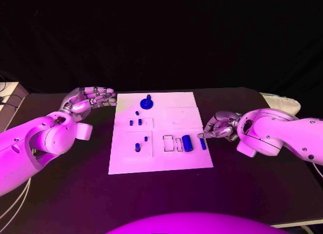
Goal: Assemble the parts on the task board
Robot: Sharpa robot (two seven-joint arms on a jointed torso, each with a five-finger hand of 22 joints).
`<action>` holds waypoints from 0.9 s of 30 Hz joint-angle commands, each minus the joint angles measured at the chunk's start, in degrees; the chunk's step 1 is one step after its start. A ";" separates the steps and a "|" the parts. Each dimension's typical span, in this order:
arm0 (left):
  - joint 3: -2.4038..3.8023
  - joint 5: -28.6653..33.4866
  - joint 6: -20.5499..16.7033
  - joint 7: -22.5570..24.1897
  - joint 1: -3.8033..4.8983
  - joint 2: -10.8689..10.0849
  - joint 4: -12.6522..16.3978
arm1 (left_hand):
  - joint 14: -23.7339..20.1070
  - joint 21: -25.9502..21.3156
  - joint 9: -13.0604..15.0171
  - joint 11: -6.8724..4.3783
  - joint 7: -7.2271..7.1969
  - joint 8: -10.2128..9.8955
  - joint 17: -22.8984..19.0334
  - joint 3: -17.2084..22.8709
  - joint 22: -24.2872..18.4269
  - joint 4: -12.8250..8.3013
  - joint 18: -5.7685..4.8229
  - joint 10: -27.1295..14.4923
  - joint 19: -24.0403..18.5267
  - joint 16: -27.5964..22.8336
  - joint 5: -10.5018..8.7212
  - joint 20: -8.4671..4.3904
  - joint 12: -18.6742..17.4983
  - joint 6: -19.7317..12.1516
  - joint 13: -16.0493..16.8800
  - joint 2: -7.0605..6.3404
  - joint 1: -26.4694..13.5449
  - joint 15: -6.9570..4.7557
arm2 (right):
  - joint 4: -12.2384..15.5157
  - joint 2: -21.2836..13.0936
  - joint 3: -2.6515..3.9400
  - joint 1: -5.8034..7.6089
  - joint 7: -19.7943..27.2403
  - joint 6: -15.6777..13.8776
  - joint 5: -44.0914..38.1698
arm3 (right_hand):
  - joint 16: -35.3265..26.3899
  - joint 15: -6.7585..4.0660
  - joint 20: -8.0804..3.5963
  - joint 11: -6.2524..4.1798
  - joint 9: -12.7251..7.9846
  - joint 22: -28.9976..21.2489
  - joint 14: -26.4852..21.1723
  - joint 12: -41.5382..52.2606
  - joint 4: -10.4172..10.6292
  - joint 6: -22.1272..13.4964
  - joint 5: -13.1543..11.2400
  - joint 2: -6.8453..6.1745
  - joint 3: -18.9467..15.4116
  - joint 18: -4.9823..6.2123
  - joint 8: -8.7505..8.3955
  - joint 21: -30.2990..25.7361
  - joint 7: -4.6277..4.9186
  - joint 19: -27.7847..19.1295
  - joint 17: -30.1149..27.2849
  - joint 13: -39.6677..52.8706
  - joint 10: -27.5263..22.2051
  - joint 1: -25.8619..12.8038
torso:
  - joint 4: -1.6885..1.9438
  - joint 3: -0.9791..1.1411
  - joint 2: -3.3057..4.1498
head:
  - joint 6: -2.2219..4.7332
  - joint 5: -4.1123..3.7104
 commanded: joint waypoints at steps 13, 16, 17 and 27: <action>0.04 0.26 0.89 0.65 -0.18 0.10 0.23 | 0.35 -0.61 -0.08 -0.04 -0.02 -0.15 0.04 0.35 -0.27 0.33 0.69 0.43 0.65 -0.11 0.63 -0.14 0.33 -0.32 -0.04 0.11 -0.22 -0.05 | 0.00 6.26 -0.54 -1.26 -9.18 -1.80 -2.93 | 0.55 -0.95 -0.76 -1.01 3.23 12.82 5.37 0.12 0.06 0.42 -0.81 1.61 -5.26 -1.16 2.39 1.43 -1.13 4.57 11.09 15.05 5.98 -5.96 | 0.00 -0.21 -0.03 | -0.30 0.42; 0.04 0.26 0.89 0.61 -0.18 0.07 0.26 | 0.35 -0.63 -0.09 -0.03 0.00 -0.15 0.03 0.36 -0.29 0.33 0.69 0.41 0.67 -0.12 0.65 -0.14 0.32 -0.34 -0.04 0.08 -0.21 -0.05 | -0.43 6.96 -0.58 -1.46 -9.44 -2.04 -3.41 | 0.56 -0.99 -0.79 -1.07 3.47 12.84 5.38 0.12 0.06 0.54 -0.82 1.73 -5.51 -1.16 2.58 1.44 -1.20 4.57 11.13 15.05 5.98 -6.07 | -0.10 -0.17 0.02 | -0.30 0.48; 0.04 0.27 0.88 0.59 -0.18 0.06 0.27 | 0.35 -0.63 -0.09 -0.03 0.00 -0.15 0.03 0.36 -0.29 0.33 0.69 0.41 0.67 -0.12 0.65 -0.14 0.32 -0.34 -0.04 0.08 -0.21 -0.05 | -0.60 7.20 -0.59 -1.52 -9.55 -2.03 -3.76 | 0.57 -1.01 -0.80 -1.09 3.54 12.84 5.38 0.12 0.06 0.58 -0.83 1.76 -5.58 -1.16 2.64 1.43 -1.22 4.57 11.18 15.05 5.98 -6.11 | -0.09 -0.16 0.05 | -0.32 0.44; 0.04 0.27 0.94 0.48 -0.18 0.10 0.17 | 0.32 -0.72 -0.12 0.01 0.04 -0.17 0.02 0.33 -0.35 0.37 0.67 0.39 0.72 -0.17 0.64 -0.14 0.30 -0.36 -0.05 -0.06 -0.28 -0.02 | -2.13 9.03 -0.66 -1.95 -10.79 -0.97 -11.37 | 0.61 -1.24 -1.00 -1.36 4.88 12.98 5.42 0.12 0.06 0.77 -2.32 2.01 -7.35 -1.22 3.45 1.75 -1.52 4.62 11.36 15.05 5.98 -6.41 | -0.03 -0.16 -0.04 | -0.75 0.70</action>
